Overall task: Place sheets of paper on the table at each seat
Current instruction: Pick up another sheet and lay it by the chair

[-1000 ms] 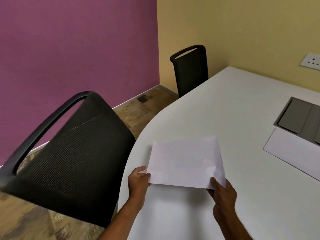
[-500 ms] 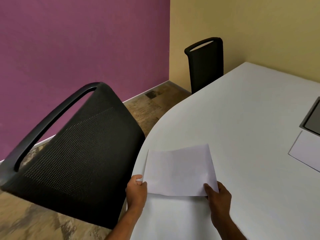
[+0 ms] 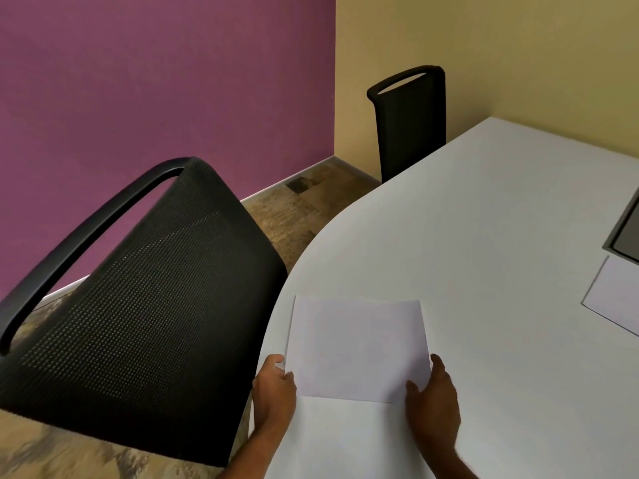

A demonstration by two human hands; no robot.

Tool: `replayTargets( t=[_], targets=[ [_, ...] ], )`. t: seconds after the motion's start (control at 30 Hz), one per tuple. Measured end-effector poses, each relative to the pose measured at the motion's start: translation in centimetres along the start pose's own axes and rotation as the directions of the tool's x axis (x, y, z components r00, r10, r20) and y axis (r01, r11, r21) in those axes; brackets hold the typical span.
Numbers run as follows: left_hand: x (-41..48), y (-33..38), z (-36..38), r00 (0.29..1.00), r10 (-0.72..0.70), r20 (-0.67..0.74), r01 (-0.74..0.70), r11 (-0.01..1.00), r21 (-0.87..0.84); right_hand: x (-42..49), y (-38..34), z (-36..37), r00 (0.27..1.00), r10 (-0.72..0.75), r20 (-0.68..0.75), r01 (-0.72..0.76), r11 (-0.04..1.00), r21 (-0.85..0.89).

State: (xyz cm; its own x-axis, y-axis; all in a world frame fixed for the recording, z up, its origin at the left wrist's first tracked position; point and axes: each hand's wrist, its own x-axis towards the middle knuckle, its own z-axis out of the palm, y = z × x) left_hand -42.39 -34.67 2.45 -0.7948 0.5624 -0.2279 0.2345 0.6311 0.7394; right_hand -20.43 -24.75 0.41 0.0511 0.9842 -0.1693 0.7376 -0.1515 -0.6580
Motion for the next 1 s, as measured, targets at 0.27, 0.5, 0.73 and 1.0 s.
replayTargets(
  t=[0.27,0.5,0.73,1.0],
  targets=[
    [-0.2,-0.8,0.5,0.993,0.118,-0.019,-0.114,0.982,0.149,-0.3,0.2,0.3,0.970,-0.240,-0.030,0.217,0.919,-0.330],
    [0.4,-1.9,0.8,0.945,0.301,0.126,-0.326,0.881,0.342,-0.6,0.8,1.1,0.964,-0.262,0.040,0.251,0.853,-0.457],
    [0.4,-3.1,1.0,0.910,0.354,0.216,-0.414,0.810,0.416,-0.2,1.1,0.7,0.956,-0.275,0.104,0.290,0.821,-0.491],
    [0.1,0.7,0.2,0.875,0.442,0.198,-0.484,0.784,0.389,-0.9,-1.1,-1.8,0.902,-0.430,0.033,0.408,0.827,-0.386]
  ],
)
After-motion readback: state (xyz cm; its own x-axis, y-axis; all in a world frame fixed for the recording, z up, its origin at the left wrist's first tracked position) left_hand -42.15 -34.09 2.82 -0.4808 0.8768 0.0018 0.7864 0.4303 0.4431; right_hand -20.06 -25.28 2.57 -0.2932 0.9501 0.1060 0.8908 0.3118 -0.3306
